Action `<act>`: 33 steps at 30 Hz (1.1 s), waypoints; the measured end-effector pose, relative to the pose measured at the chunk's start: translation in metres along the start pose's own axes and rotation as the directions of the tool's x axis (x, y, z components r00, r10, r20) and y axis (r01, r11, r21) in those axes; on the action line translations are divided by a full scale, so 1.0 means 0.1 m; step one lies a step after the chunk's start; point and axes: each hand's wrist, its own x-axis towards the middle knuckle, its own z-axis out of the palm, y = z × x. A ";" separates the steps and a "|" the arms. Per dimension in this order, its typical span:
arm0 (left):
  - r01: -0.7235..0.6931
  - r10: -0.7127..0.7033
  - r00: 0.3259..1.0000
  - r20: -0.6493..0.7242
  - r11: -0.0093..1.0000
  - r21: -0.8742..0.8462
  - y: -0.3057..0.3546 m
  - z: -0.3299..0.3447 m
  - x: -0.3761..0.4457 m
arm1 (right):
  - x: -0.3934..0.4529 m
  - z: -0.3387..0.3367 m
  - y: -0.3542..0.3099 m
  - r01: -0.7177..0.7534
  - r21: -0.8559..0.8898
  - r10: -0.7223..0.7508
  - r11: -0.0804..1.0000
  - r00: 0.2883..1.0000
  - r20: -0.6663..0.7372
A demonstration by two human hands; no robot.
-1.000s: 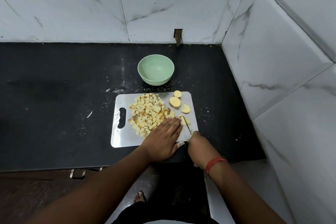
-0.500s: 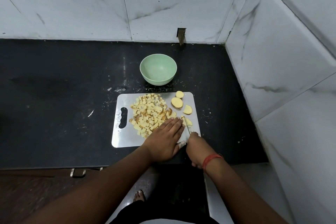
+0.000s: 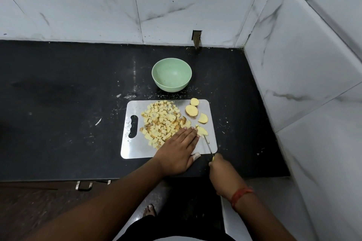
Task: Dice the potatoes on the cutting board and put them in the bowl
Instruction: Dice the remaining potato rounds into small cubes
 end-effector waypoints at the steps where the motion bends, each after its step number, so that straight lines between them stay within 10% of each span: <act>1: 0.001 -0.001 1.000 0.000 1.000 -0.003 0.00 0.00 0.00 | 0.01 -0.02 -0.02 0.015 0.010 -0.015 1.000 1.000 -0.025; 33: 0.029 -0.025 0.997 0.067 0.998 -0.054 -0.01 0.01 0.03 | 0.14 -0.01 -0.04 0.024 -0.032 -0.020 0.999 0.993 0.120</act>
